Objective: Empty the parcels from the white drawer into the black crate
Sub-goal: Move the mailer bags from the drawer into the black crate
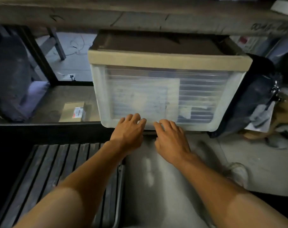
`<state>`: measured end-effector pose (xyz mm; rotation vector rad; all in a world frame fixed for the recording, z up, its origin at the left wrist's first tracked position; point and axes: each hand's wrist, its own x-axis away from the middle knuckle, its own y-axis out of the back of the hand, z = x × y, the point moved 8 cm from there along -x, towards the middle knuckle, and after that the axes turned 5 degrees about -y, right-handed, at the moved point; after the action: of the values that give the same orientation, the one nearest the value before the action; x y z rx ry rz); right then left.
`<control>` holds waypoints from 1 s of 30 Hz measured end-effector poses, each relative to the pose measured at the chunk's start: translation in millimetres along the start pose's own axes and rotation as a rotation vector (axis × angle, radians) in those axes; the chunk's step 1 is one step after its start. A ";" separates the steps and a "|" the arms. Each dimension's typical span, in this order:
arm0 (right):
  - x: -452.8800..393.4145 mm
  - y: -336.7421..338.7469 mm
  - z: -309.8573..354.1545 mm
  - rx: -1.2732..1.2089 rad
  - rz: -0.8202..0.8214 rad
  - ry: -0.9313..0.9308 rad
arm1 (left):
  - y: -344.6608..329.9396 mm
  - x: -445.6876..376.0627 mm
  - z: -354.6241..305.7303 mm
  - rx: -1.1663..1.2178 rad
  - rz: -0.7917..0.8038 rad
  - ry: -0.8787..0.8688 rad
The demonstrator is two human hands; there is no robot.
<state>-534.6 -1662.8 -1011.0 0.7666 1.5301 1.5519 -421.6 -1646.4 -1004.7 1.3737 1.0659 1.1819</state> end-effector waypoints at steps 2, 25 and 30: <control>-12.2 -8.2 -6.4 0.020 -0.088 0.028 | -8.4 -11.3 1.7 0.001 -0.060 -0.008; 17.5 37.7 2.5 0.179 -0.341 0.212 | 25.4 25.8 -27.5 -0.277 -0.111 -0.100; 39.1 76.9 13.0 0.188 -0.278 0.294 | 61.9 51.7 -37.2 -0.262 -0.023 -0.102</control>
<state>-552.4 -1617.9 -938.4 0.4135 1.9283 1.3689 -450.5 -1598.0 -936.0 1.2006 0.8209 1.1758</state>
